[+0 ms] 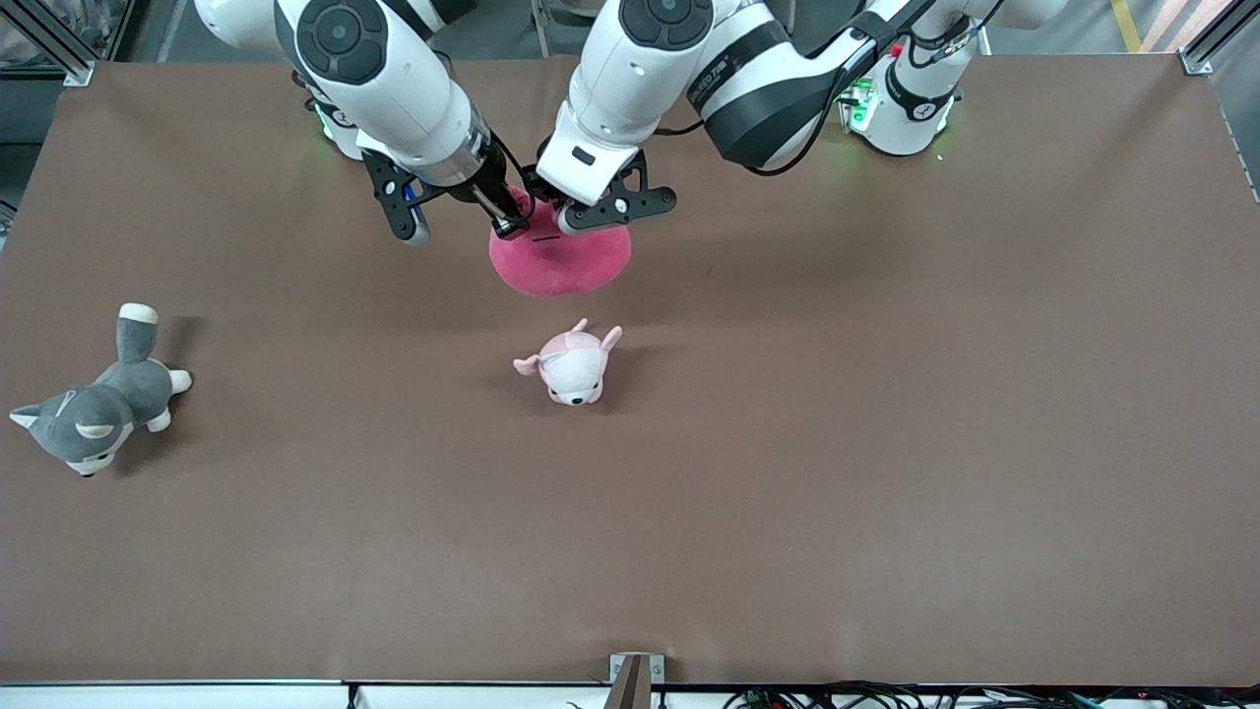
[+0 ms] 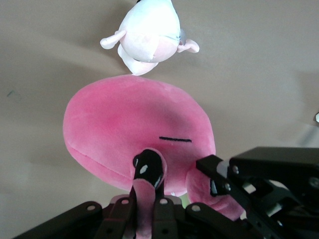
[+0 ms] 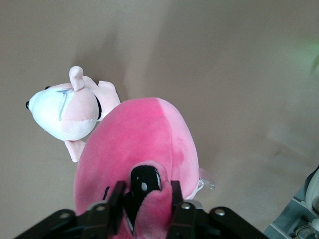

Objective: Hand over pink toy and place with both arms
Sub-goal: 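Grasp the pink plush with the right gripper beside the left gripper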

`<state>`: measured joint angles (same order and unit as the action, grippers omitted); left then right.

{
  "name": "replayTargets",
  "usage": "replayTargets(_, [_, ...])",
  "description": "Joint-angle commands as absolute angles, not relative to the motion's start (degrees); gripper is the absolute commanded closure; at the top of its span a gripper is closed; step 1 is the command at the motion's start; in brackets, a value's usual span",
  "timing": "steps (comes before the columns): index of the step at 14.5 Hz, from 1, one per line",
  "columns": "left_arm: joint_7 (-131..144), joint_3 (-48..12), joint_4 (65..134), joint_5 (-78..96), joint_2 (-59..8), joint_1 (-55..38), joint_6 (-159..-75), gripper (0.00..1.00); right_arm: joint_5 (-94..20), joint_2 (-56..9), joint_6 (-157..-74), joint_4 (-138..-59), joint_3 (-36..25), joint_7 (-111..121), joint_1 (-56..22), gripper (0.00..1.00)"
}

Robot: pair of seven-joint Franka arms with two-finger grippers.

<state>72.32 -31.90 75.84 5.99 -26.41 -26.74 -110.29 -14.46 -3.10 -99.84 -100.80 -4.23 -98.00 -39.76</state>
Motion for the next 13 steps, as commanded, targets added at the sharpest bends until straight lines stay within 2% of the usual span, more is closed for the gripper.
replayTargets(1, [73.7,-32.0,74.5,4.8,-26.7,-26.9,-110.0,0.99,-15.0,-0.6,-100.8,-103.4,-4.7,-98.6,-40.3,1.00])
replayTargets(7, [73.7,-32.0,74.5,4.8,-26.7,-26.9,-110.0,0.97,-15.0,-0.2,-101.2,-103.4,-4.7,-98.4,-40.0,1.00])
replayTargets(8, [73.6,-32.0,74.5,4.9,-26.7,-26.8,-110.0,0.84,-14.9,-0.2,-101.1,-103.4,-4.8,-97.8,-39.6,1.00])
replayTargets(9, [73.4,-32.0,74.5,5.0,-26.7,-26.5,-110.0,0.53,-14.9,-0.2,-101.2,-103.4,-5.0,-97.6,-39.4,1.00])
replayTargets(10, [73.2,-32.0,74.4,5.0,-26.6,-26.5,-110.0,0.16,-14.9,-0.3,-101.3,-103.3,-5.2,-96.9,-38.9,1.00])
replayTargets(11, [73.2,-32.0,74.4,4.7,-26.3,-26.5,-110.0,0.00,-14.9,-0.3,-101.5,-103.4,-5.2,-95.4,-37.7,1.00])
replayTargets(13, [73.2,-32.0,74.4,4.5,-25.1,-26.2,-110.0,0.00,-14.9,-0.1,-100.9,-103.4,-5.2,-92.2,-35.2,1.00])
